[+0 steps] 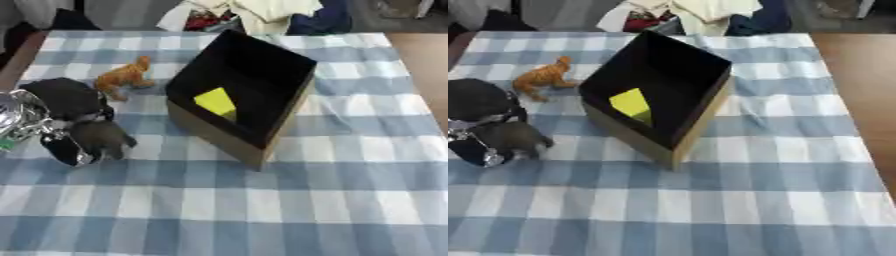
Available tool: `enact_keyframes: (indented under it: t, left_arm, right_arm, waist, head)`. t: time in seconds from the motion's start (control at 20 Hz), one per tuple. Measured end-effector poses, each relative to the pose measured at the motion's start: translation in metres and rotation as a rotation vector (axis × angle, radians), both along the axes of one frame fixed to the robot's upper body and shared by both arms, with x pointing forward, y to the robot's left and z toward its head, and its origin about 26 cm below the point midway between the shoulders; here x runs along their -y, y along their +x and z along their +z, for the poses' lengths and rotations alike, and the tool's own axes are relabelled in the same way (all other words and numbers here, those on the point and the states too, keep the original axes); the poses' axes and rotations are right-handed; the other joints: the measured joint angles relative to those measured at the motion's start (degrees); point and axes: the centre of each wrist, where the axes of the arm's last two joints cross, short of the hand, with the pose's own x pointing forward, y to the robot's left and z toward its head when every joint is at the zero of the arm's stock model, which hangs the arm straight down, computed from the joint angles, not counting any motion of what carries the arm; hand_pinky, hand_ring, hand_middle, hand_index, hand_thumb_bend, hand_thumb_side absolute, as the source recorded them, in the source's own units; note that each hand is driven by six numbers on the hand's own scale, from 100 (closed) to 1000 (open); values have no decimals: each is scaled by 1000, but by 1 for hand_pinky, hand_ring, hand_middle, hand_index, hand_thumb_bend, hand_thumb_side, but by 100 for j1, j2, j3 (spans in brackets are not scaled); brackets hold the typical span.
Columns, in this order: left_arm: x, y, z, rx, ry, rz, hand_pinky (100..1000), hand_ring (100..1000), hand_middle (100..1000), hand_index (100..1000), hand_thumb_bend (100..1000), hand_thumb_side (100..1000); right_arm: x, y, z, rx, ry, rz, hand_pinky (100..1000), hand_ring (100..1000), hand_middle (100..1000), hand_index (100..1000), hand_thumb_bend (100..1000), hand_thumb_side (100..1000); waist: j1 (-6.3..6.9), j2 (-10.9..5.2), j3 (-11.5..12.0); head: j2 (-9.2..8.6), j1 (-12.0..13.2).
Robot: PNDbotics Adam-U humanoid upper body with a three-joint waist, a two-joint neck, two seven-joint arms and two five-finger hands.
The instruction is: Pick up objects on the table and place them in the box.
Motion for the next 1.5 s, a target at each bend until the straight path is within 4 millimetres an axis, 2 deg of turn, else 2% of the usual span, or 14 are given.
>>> enact_keyframes:
  t: [0.2,0.75,1.15,1.5]
  left_arm:
    - [2,-2,2,3,-18,-2,510,543,415,586,100,121]
    - [20,-13,31,77,-66,-31,439,478,338,498,100,101]
    - [29,-19,49,137,-60,-56,421,460,316,474,100,100]
    - [41,-21,78,206,-80,-120,417,456,314,471,100,105]
  right_arm:
    - [0,0,-1,-3,1,2,1000,955,737,891,100,713]
    - [1,0,-3,-15,-4,0,1000,956,736,893,100,717]
    - [0,0,-6,-27,-10,1,1000,956,736,893,100,716]
    - [0,0,-6,-28,-11,3,1000,956,736,893,100,714]
  waist:
    - [1,-1,20]
    - [50,-12,44]
    - [77,-27,60]
    - [112,-46,30]
  head:
    - [0,-5]
    - [1,-51]
    - [2,-56]
    - [5,-53]
